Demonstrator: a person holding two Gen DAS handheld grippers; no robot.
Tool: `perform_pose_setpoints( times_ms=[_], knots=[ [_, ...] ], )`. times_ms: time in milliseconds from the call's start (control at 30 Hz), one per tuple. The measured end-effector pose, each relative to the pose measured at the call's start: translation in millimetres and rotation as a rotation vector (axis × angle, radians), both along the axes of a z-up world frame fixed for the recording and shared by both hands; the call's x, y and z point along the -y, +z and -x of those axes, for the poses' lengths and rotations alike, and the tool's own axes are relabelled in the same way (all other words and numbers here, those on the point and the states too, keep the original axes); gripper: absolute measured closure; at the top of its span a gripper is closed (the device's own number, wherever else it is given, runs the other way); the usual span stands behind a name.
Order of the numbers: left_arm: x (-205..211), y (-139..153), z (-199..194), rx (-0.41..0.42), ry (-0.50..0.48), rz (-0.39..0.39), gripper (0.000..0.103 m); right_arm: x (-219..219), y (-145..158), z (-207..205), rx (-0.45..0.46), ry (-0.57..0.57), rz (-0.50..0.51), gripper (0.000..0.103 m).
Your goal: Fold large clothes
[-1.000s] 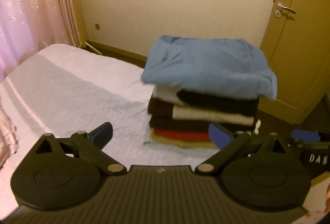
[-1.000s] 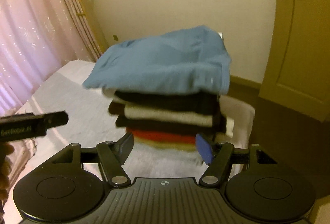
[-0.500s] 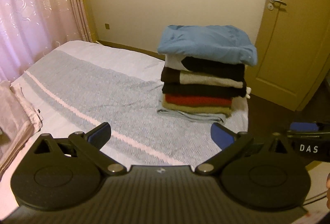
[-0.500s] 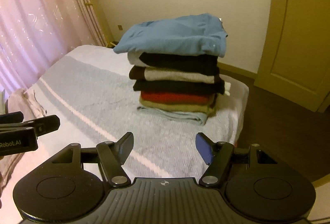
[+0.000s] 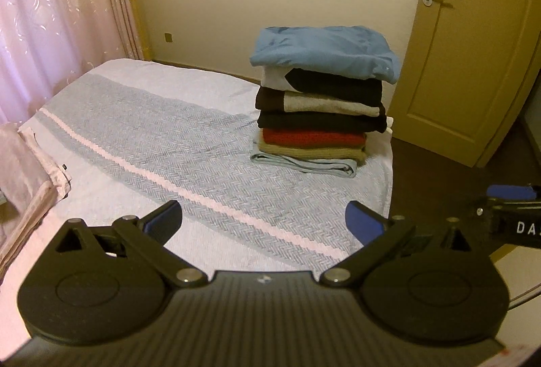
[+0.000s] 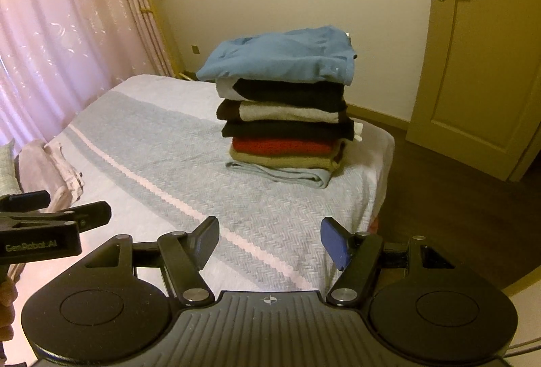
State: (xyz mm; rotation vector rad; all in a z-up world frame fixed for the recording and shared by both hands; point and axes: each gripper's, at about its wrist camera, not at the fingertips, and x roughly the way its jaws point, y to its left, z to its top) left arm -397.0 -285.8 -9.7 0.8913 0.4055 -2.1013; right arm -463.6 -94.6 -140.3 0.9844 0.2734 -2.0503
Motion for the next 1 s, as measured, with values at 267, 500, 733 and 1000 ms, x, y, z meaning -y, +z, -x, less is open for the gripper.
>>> perform_pose_setpoints(
  times_ms=[267,500,733,1000],
  knots=[
    [-8,1,-6,-0.001,-0.010,0.006,0.001,-3,3,-10,-0.010,0.003,0.006,0.039],
    [-9,2,-6,-0.006,-0.012,0.010,0.001,-5,4,-13,-0.015,0.001,0.005,0.039],
    [-11,1,-4,-0.006,-0.020,0.010,0.001,-5,4,-13,-0.014,-0.001,0.004,0.039],
    [-13,-1,-4,-0.007,-0.024,0.014,0.001,-6,3,-12,-0.013,0.001,0.003,0.039]
  ],
)
